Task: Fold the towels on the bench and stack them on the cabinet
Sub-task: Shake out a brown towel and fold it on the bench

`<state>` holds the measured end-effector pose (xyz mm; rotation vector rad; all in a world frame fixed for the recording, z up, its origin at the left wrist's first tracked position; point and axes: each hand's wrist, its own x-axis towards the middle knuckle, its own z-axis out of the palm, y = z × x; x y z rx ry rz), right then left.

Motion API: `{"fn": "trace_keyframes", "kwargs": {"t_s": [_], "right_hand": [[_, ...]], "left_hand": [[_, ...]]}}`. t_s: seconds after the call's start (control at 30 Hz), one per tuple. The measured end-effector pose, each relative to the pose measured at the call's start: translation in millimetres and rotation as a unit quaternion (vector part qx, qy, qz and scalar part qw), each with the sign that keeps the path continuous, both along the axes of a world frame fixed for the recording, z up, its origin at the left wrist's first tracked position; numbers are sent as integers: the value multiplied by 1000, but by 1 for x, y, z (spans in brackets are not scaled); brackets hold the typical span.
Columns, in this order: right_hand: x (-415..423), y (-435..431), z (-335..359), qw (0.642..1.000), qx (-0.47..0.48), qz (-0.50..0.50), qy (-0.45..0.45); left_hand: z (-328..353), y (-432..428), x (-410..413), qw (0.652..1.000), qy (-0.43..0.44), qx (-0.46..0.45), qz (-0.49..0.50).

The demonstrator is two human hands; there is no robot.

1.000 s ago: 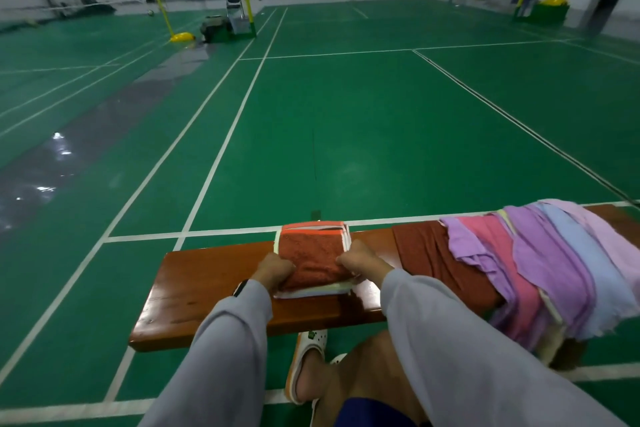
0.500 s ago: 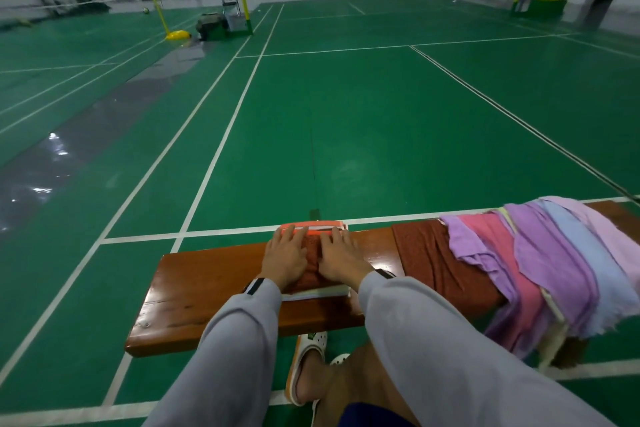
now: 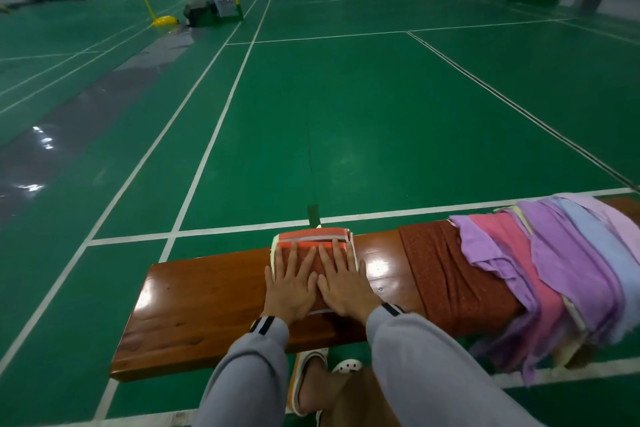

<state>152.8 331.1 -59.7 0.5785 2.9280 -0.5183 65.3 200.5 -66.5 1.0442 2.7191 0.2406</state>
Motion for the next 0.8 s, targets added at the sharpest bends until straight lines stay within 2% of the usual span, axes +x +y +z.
{"fn": "trace_keyframes", "kwargs": {"t_s": [0.2, 0.3, 0.37, 0.47, 0.53, 0.6, 0.63, 0.73, 0.8], "right_hand": [[-6, 6, -5, 999, -42, -1, -3], [-9, 7, -1, 995, -89, -28, 25], [-8, 4, 0, 983, -135, -103, 63], [-11, 0, 8, 938, -208, -267, 73], [-11, 4, 23, 916, -262, -298, 62], [-13, 14, 30, 882, -356, -304, 59], [-13, 20, 30, 856, -413, -305, 53], [-4, 28, 31, 760, -580, -294, 15], [5, 32, 39, 711, -643, -284, -16]], "left_hand": [[-11, 7, -23, 996, -92, 14, 6], [-16, 7, -32, 989, -122, 77, 29], [-10, 5, -26, 973, -140, 146, 109], [-4, 0, -24, 908, -191, 239, 285], [-4, -3, -31, 878, -247, 238, 334], [1, -6, -38, 845, -316, 251, 351], [2, -8, -41, 815, -365, 274, 356], [9, -13, -39, 723, -524, 310, 327], [12, -15, -36, 686, -587, 313, 296]]}}
